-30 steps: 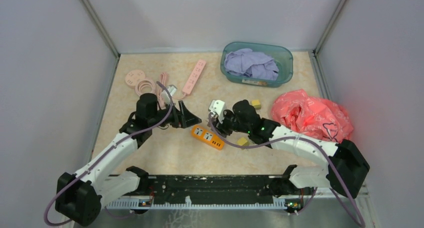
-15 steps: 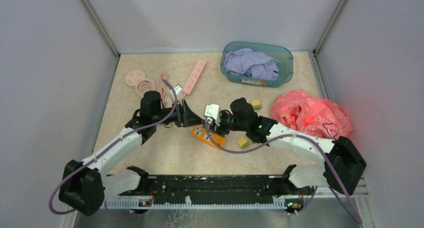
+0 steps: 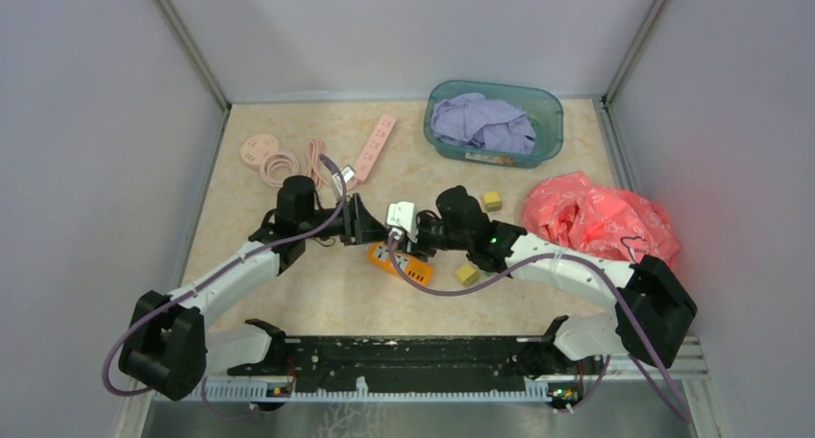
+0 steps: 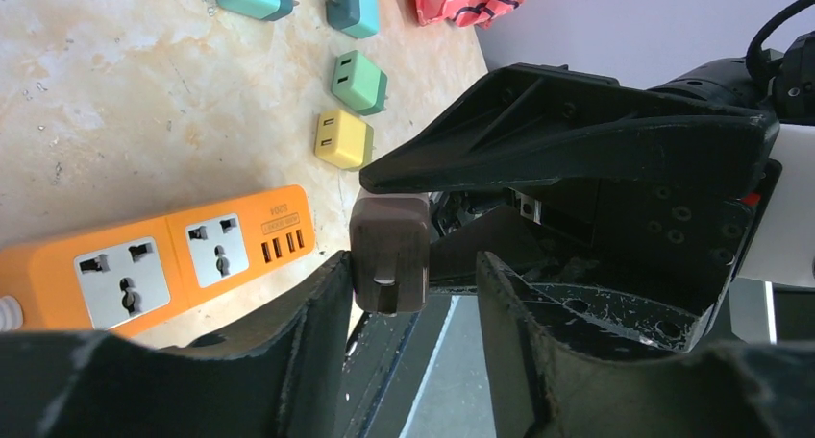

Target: Insert the plug

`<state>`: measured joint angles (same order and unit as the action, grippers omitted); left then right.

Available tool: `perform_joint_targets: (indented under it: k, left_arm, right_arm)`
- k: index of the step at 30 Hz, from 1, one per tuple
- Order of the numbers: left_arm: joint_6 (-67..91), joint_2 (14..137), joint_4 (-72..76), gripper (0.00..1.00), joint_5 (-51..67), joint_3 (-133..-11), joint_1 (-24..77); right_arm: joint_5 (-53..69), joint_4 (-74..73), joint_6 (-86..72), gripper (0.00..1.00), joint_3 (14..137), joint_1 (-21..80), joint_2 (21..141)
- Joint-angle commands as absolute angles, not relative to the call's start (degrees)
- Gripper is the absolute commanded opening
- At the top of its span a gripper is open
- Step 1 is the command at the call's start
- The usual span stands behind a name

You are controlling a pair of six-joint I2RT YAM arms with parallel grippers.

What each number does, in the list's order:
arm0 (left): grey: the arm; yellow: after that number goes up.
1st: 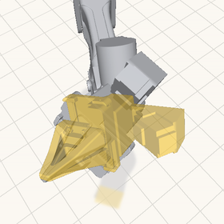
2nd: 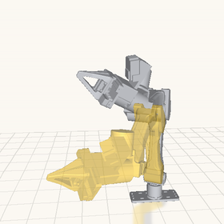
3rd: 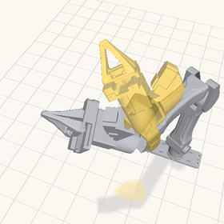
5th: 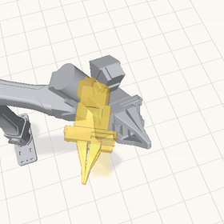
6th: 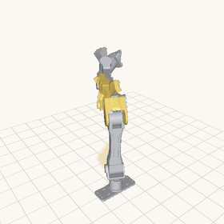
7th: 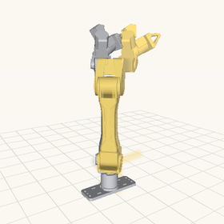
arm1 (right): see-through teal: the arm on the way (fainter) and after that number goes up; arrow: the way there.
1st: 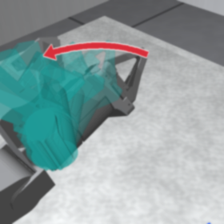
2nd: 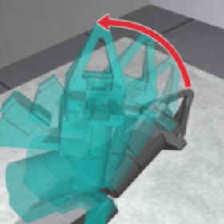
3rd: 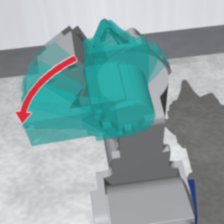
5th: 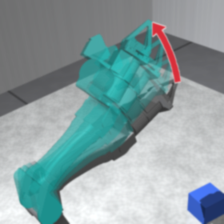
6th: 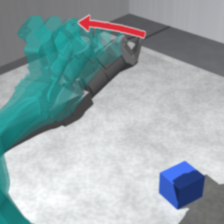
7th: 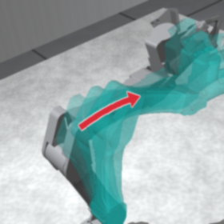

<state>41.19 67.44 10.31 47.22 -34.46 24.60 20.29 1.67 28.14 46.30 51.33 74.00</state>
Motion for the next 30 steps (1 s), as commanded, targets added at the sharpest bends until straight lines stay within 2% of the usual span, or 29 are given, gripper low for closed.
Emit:
perform_joint_targets:
  k: [1, 3, 13, 15, 19, 22, 24, 30]
  left_arm:
    - [41.2, 67.6, 13.4, 0.53, 48.7, -33.8, 24.6]
    - [41.3, 67.7, 13.4, 0.5, 48.7, -33.8, 24.6]
    - [41.3, 69.3, 14.1, 0.5, 49.2, -33.9, 25.3]
    - [41.0, 69.3, 14.1, 0.44, 49.2, -34.0, 25.4]
    - [40.3, 67.9, 14.0, 0.22, 48.0, -33.8, 25.3]
    - [39.1, 66.7, 13.0, 0.08, 46.9, -34.3, 25.4]
    - [38.3, 65.6, 12.5, 0.03, 45.9, -34.3, 25.4]
    - [37.2, 60.3, 12.8, 0.0, 39.6, -32.6, 25.1]
  right_arm:
    - [22.1, 5.2, 29.4, 0.22, 49.9, 52.1, 74.0]
    - [22.0, 5.4, 29.4, 0.22, 49.8, 52.1, 74.0]
    - [22.1, 6.5, 29.4, 0.23, 50.0, 52.6, 74.2]
    - [22.0, 6.4, 29.4, 0.23, 50.0, 52.5, 74.3]
    - [20.9, 6.7, 29.4, 0.28, 49.2, 52.6, 73.8]
    - [20.0, 7.5, 28.7, 0.38, 48.3, 52.5, 73.0]
    - [18.8, 8.8, 26.9, 0.45, 47.5, 52.4, 72.1]
    - [18.6, 12.2, 17.8, 0.69, 45.1, 50.1, 68.4]
